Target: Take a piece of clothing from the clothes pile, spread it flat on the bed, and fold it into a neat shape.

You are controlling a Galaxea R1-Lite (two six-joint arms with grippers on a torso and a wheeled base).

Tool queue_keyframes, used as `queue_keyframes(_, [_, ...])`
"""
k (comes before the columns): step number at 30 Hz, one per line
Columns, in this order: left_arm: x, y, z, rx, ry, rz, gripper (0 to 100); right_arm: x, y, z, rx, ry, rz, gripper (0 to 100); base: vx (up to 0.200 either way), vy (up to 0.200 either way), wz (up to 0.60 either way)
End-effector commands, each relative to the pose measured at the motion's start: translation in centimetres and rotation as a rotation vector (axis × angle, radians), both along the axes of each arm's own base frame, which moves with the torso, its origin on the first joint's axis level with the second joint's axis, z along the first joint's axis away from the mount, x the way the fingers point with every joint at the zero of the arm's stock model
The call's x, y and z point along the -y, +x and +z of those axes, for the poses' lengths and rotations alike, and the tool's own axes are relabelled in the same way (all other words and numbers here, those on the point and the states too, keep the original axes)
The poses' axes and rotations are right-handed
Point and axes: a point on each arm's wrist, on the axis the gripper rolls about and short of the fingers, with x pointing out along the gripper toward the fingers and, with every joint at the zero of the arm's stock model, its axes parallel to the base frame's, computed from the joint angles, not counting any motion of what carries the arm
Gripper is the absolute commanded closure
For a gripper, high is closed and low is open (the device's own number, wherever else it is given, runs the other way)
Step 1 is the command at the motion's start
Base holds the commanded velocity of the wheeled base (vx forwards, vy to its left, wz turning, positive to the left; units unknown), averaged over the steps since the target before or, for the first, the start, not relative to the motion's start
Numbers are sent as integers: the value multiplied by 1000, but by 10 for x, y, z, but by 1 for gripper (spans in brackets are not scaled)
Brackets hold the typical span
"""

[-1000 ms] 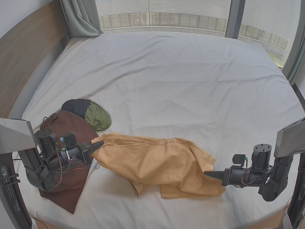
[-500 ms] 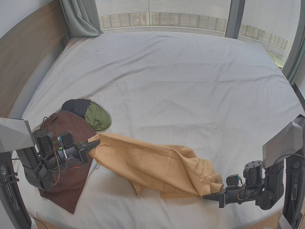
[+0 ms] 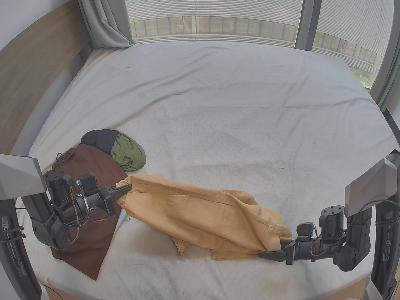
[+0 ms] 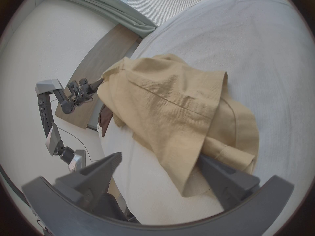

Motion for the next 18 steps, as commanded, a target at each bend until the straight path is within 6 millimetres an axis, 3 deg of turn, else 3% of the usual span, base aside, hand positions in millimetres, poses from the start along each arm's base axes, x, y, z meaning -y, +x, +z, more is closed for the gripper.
queue_keyframes(1, [1, 0, -3, -7, 4, -3, 100, 3, 7, 14, 48, 34, -34, 0, 0, 0, 0])
queue_keyframes(8, [1, 0, -3, -7, 4, -3, 100, 6, 25, 33, 100, 108, -96, 0, 0, 0, 0])
queue_keyframes(18, [1, 0, -3, -7, 4, -4, 100, 6, 37, 35, 107, 138, -126, 0, 0, 0, 0])
